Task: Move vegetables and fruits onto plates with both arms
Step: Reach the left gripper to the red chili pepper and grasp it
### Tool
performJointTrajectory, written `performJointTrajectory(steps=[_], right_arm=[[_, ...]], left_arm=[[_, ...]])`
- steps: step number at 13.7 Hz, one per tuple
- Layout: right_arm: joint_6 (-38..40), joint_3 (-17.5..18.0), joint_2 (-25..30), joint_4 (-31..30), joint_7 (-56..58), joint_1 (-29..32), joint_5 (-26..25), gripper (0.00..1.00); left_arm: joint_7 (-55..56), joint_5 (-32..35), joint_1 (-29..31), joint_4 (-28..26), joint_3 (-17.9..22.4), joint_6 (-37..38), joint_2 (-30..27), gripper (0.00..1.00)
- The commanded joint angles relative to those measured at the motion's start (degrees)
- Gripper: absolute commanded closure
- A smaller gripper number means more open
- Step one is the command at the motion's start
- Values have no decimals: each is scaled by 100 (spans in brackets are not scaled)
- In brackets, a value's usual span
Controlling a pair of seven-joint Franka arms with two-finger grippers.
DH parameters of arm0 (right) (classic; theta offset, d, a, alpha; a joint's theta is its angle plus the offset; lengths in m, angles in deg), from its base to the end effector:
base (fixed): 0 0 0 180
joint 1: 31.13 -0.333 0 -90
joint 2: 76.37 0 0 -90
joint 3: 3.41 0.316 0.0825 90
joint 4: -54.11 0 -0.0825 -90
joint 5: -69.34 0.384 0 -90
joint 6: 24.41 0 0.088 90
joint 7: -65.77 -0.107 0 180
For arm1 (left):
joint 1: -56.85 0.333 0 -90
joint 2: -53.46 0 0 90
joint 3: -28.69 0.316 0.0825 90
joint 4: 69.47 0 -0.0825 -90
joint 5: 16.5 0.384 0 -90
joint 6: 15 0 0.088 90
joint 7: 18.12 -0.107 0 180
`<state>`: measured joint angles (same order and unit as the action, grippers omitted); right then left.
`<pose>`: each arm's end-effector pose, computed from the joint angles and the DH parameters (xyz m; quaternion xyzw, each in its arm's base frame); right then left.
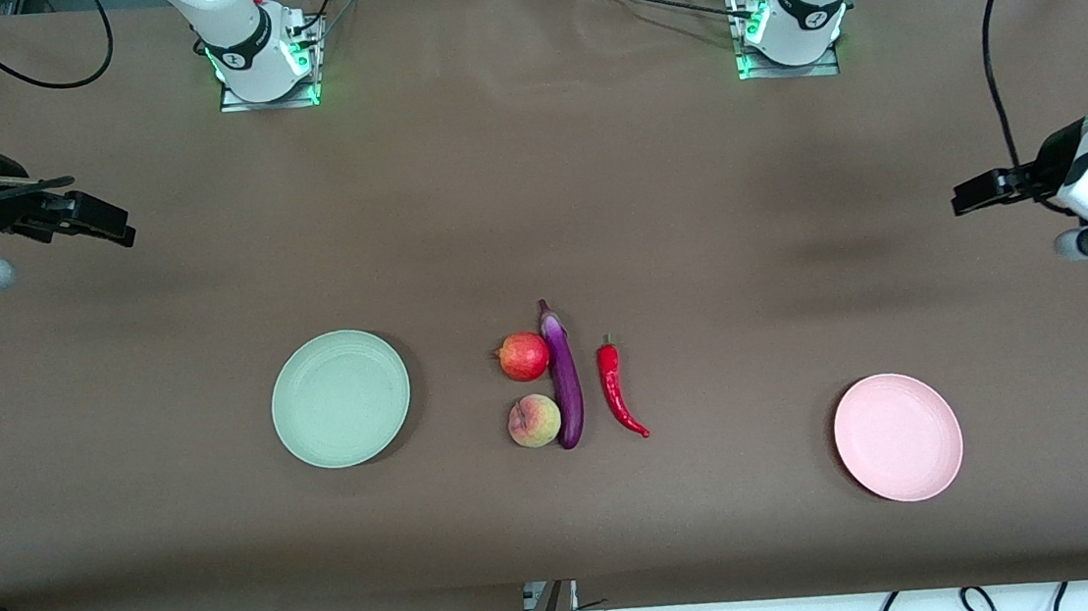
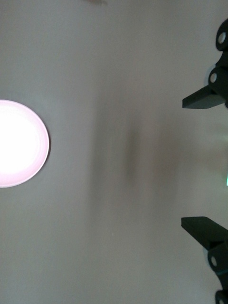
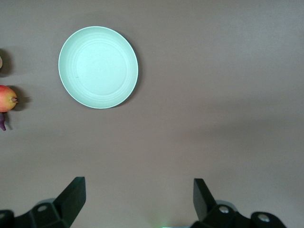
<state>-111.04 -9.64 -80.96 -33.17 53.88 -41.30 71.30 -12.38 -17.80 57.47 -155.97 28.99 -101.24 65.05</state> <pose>0.5700 0.0456 0.5970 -0.9965 0.0690 0.0468 0.0064 0.6002 0.0068 0.5309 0.9929 0.0582 -0.1036 0.0065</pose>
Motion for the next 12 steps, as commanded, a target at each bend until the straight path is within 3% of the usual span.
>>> performJointTrajectory(steps=[1, 4, 9, 12], right_arm=[[41, -10, 55, -43, 46, 15, 94, 0], [41, -10, 55, -43, 46, 15, 94, 0], [41, -10, 55, -43, 46, 15, 94, 0], [41, -10, 55, -43, 37, 15, 94, 0]], left_arm=[[-125, -229, -96, 300, -21, -24, 395, 0], [190, -371, -613, 317, -82, -708, 880, 0], [1665, -502, -1264, 1029, -153, -1780, 2083, 0], [2089, -669, -1826, 1021, -153, -2860, 2768, 0]])
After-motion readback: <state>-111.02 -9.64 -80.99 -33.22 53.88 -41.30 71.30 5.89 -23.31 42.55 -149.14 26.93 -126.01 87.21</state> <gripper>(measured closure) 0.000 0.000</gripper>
